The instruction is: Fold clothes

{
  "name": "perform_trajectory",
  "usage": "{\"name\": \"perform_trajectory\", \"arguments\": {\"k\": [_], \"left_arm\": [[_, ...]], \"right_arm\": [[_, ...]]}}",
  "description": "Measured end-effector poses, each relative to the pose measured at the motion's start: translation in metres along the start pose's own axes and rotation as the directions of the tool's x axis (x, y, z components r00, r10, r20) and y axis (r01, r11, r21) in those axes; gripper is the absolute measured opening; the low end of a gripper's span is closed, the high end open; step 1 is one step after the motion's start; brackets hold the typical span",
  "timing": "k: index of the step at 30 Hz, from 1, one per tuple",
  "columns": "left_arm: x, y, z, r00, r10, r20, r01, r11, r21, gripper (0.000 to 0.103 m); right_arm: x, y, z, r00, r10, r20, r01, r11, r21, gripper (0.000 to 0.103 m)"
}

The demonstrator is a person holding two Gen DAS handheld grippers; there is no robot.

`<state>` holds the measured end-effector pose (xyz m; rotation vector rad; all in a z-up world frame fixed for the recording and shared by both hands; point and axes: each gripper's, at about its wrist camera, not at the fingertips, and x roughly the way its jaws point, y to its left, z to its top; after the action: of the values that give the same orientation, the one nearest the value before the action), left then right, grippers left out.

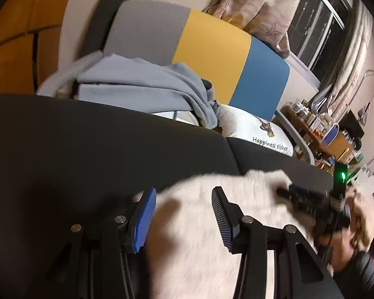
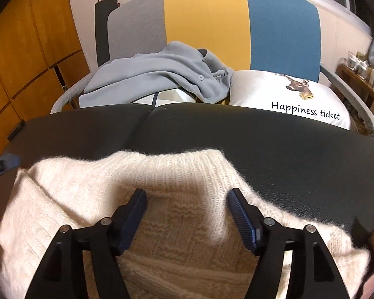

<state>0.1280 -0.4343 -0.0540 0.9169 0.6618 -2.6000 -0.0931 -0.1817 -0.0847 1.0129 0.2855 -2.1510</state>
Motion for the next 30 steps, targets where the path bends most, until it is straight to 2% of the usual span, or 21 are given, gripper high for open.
{"name": "perform_trajectory", "arguments": {"k": [5, 7, 8, 9, 13, 16, 18, 21, 22, 24, 26, 28, 30], "left_arm": [[-0.007, -0.027, -0.042, 0.999, 0.009, -0.041, -0.003, 0.990, 0.139, 0.048], [0.010, -0.028, -0.060, 0.991, 0.094, -0.097, -0.077, 0.983, 0.166, 0.048], [0.014, -0.026, -0.065, 0.988, 0.121, -0.094, -0.105, 0.982, 0.158, 0.050], [0.012, -0.024, -0.066, 0.990, 0.119, -0.076, -0.108, 0.985, 0.135, 0.050], [0.015, -0.016, -0.068, 0.991, 0.112, -0.067, -0.105, 0.990, 0.091, 0.052], [0.016, -0.014, -0.069, 0.991, 0.115, -0.062, -0.109, 0.990, 0.087, 0.053], [0.020, -0.018, -0.069, 0.990, 0.130, -0.058, -0.124, 0.987, 0.098, 0.054], [0.028, -0.022, -0.064, 0.986, 0.153, -0.060, -0.146, 0.983, 0.113, 0.058], [0.032, -0.021, -0.059, 0.985, 0.158, -0.063, -0.150, 0.982, 0.114, 0.059], [0.047, -0.011, -0.049, 0.981, 0.165, -0.100, -0.159, 0.985, 0.069, 0.085], [0.053, -0.005, -0.042, 0.980, 0.162, -0.117, -0.159, 0.987, 0.029, 0.087], [0.051, -0.004, -0.039, 0.979, 0.163, -0.121, -0.162, 0.987, 0.016, 0.086], [0.037, -0.010, -0.041, 0.979, 0.171, -0.112, -0.166, 0.985, 0.055, 0.075]], "right_arm": [[0.001, 0.002, 0.000, 1.000, 0.008, -0.005, -0.008, 1.000, -0.009, 0.078], [0.002, 0.004, 0.001, 1.000, 0.012, -0.013, -0.013, 1.000, -0.017, 0.082], [0.001, 0.004, 0.001, 1.000, 0.014, -0.017, -0.014, 1.000, -0.020, 0.083], [0.000, 0.004, 0.002, 1.000, 0.015, -0.021, -0.015, 1.000, -0.022, 0.083], [-0.045, 0.008, -0.006, 0.997, 0.044, 0.059, -0.043, 0.999, -0.010, 0.083], [-0.085, 0.017, -0.035, 0.993, 0.098, 0.066, -0.098, 0.995, -0.015, 0.085], [-0.105, 0.020, -0.067, 0.992, 0.115, 0.042, -0.115, 0.993, -0.005, 0.087], [-0.108, 0.012, -0.110, 0.993, 0.116, 0.002, -0.116, 0.993, 0.035, 0.090], [-0.107, 0.011, -0.114, 0.994, 0.111, 0.000, -0.111, 0.993, 0.039, 0.090], [-0.102, 0.009, -0.110, 0.995, 0.097, 0.006, -0.097, 0.995, 0.039, 0.093], [-0.090, 0.012, -0.102, 0.998, 0.060, -0.010, -0.060, 0.998, 0.003, 0.102], [-0.077, 0.020, -0.094, 0.999, -0.002, -0.042, 0.000, 0.999, -0.055, 0.103], [-0.078, 0.026, -0.091, 0.998, -0.033, -0.061, 0.027, 0.996, -0.091, 0.103]]}}
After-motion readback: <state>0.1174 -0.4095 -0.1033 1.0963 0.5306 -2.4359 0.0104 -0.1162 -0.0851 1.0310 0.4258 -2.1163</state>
